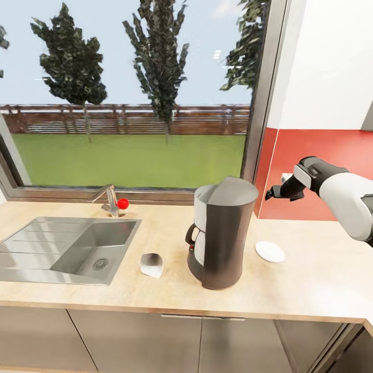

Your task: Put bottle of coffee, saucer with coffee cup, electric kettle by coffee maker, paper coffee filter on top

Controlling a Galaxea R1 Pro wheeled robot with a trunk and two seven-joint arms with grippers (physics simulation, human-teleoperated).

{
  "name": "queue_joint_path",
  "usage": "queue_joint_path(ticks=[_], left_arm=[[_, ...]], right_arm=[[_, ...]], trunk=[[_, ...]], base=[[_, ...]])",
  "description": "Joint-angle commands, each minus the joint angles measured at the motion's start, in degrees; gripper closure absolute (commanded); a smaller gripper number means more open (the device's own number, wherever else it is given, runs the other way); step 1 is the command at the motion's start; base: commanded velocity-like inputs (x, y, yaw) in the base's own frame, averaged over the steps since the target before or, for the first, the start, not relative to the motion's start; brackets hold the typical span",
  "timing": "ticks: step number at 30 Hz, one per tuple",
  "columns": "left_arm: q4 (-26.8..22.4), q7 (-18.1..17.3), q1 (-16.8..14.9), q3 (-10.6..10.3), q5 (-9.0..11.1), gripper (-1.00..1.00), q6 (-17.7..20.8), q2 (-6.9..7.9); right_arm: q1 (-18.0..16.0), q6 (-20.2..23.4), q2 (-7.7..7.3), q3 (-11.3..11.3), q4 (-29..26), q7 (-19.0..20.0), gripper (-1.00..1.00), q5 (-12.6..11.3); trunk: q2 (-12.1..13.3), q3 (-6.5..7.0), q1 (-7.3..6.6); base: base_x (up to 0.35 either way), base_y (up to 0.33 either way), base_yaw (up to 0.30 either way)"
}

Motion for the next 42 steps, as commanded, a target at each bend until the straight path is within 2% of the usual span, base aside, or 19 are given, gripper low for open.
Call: queue_joint_path(ticks=[1,8,17,23,31,42], left_arm=[[0.0,-0.1,0.0,0.3,0.1,-1.0,-0.1,0.15],[0.4,-0.2,0.0,0.4,0.1,-1.0,-0.1,0.45],[0.4,-0.2,0.0,0.3,0.1,-1.0,-0.4,0.49],[0.5,-0.2,0.0,0.2,-0.1,-1.0,-0.1,0.43],[0.9,-0.2,0.0,0.2,-0.2,-1.0,-0.2,0.58],[0.9,-0.2,0.0,0.2,-0.2,-1.0,-0.3,0.92]], right_arm=[[-0.1,0.0,0.0,0.5,0.1,0.5,-1.0,0.2],[-0.1,-0.7,-0.06,0.5,0.1,0.2,-1.0,0.3],[0.9,-2.3,-0.07,0.5,0.1,0.1,-1.0,0.8],[1.0,-2.5,-0.66,0.5,0.1,-0.9,-1.0,0.7],[1.0,-2.7,-0.74,0.5,0.1,-1.1,-1.0,0.7],[1.1,-3.1,-0.88,0.5,0.2,-1.1,-1.0,0.7]], trunk=[[-0.5,-0.29,0.26],[-3.3,-1.55,1.79],[-3.3,-1.71,1.79],[-3.3,-2.23,1.79],[-3.3,-2.95,1.79],[-3.3,-3.95,1.79]], base=[[0.0,0.0,0.0],[0.0,0.0,0.0],[0.0,0.0,0.001],[-0.033,0.0,0.061],[-0.252,0.0,0.078],[-0.015,0.0,0.079]])
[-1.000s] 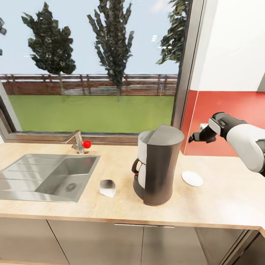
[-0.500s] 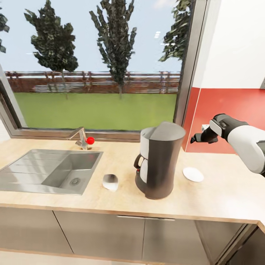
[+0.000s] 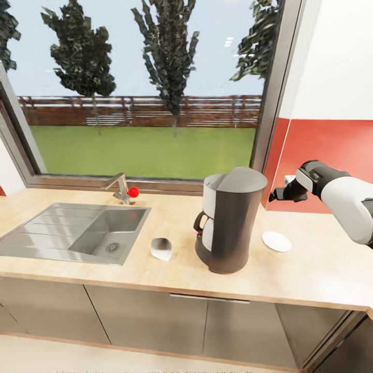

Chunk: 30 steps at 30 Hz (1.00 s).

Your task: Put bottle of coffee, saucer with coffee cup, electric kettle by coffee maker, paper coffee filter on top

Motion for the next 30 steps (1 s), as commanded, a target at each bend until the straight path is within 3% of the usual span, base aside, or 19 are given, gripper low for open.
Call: queue_joint_path(ticks=[1,19,30], left_arm=[[-0.1,-0.1,0.0,0.3,0.2,-1.0,-0.1,0.0],[-0.1,-0.1,0.0,0.3,0.2,-1.0,-0.1,0.02],[-0.1,-0.1,0.0,0.3,0.2,-1.0,0.0,-0.14]], right_arm=[[-0.1,0.0,-0.02,0.5,0.1,0.6,-1.0,0.2],[-0.1,-0.7,-0.94,0.5,0.0,0.5,-1.0,0.0],[0.0,-2.8,-2.8,0.5,0.1,0.5,-1.0,0.1]], trunk=[[-0.1,-0.19,0.02],[-0.1,-1.82,0.02],[-0.1,-2.36,0.02]], base=[[-0.001,0.0,0.079],[0.0,0.0,0.079],[0.0,0.0,0.007]])
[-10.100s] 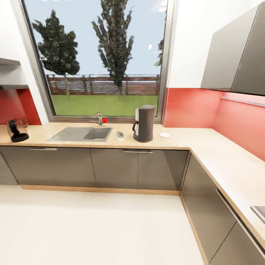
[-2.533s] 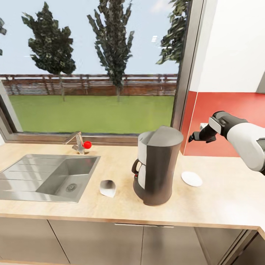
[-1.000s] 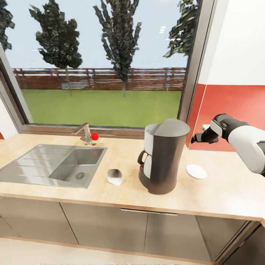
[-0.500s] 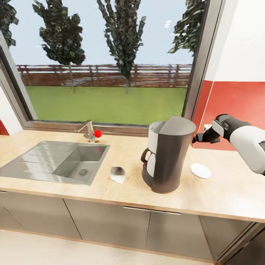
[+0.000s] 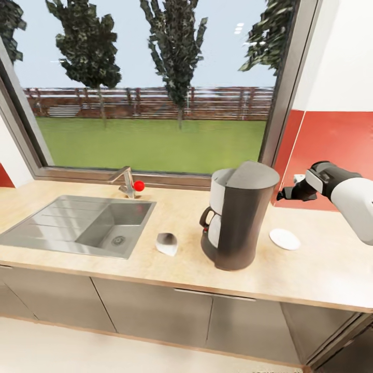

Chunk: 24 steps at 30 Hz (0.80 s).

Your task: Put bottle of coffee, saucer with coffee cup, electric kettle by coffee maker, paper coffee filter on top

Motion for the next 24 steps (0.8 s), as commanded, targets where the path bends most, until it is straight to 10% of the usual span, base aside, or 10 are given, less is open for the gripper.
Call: queue_joint_path(ticks=[1,24], left_arm=[[-0.1,-0.1,0.0,0.3,0.2,-1.0,-0.1,-0.01],[-0.2,0.0,0.0,0.7,0.3,-1.0,5.5,0.26]], right_arm=[[-0.1,-0.1,-0.07,0.5,0.1,0.6,-1.0,0.2],[1.2,-0.5,0.67,0.6,0.1,0.6,-1.0,0.2]], trunk=[[-0.1,-0.07,0.03],[-0.1,0.2,0.03]], base=[[0.0,0.0,-0.184],[0.078,-0.022,-0.08]])
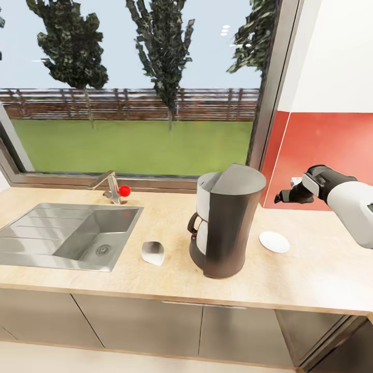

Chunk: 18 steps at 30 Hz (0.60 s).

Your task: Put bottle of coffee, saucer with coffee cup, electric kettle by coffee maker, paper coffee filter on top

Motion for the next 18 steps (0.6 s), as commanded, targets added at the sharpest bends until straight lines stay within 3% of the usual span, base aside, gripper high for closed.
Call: queue_joint_path(ticks=[1,3,7,18], left_arm=[[-0.1,-0.1,0.0,0.4,0.2,-1.0,-0.4,0.06],[-0.1,-0.1,0.0,0.4,0.2,-1.0,-1.2,0.45],[0.2,-0.1,0.0,0.4,0.5,-1.0,-2.0,2.95],[0.2,-0.6,-0.1,0.6,0.5,-1.0,-2.0,3.28]], right_arm=[[-0.1,0.1,0.0,0.5,0.1,0.5,-1.0,0.2],[-0.1,0.1,0.01,0.5,0.1,0.5,-1.0,0.2],[-0.1,0.1,0.11,0.4,0.1,-1.1,-1.0,0.0],[0.6,0.2,1.32,0.4,0.1,-1.4,-1.0,-0.3]], trunk=[[-0.1,-0.09,0.03],[-0.1,-0.09,0.03],[-0.9,-0.45,0.47],[-5.3,-2.43,2.88]], base=[[0.018,-0.008,0.0],[0.01,-0.005,0.0],[0.002,-0.001,0.0],[0.0,0.0,0.0]])
